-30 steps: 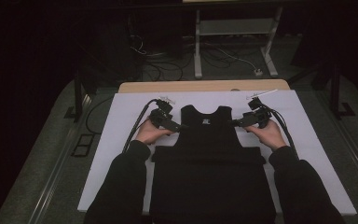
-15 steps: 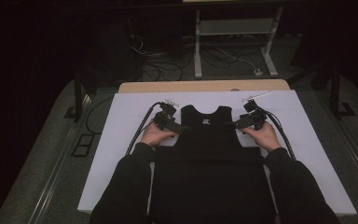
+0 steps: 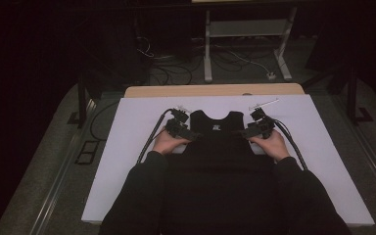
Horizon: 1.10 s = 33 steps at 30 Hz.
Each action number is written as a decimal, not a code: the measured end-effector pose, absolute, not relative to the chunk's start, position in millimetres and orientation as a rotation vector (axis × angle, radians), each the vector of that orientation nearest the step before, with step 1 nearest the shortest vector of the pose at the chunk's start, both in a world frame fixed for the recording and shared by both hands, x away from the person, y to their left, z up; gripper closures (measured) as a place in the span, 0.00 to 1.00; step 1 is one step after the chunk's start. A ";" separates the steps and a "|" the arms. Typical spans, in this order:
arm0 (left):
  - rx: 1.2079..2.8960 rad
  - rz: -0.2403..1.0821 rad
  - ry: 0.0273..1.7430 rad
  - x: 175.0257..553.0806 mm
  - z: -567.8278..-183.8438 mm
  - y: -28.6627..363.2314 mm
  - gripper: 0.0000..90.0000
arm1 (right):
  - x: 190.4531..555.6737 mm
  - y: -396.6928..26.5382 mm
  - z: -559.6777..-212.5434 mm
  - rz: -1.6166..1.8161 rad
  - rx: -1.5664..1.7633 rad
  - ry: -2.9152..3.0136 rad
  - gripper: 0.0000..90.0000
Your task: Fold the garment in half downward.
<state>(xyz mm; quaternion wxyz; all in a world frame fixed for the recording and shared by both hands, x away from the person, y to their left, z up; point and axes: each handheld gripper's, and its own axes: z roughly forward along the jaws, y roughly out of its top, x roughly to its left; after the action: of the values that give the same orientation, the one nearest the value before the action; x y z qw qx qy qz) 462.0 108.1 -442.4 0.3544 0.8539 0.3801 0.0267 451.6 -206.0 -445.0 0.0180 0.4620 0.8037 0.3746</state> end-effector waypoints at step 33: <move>2.180 0.175 1.064 461.6 -442.1 98.5 0.45 | 449.8 -191.5 -446.8 1.025 1.474 2.342 0.58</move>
<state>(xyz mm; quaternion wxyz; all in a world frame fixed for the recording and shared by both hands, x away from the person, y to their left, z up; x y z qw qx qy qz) 461.6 98.5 -442.1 0.3473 0.8406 0.4101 0.0675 449.8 -191.5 -446.8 0.0952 0.4971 0.7902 0.3457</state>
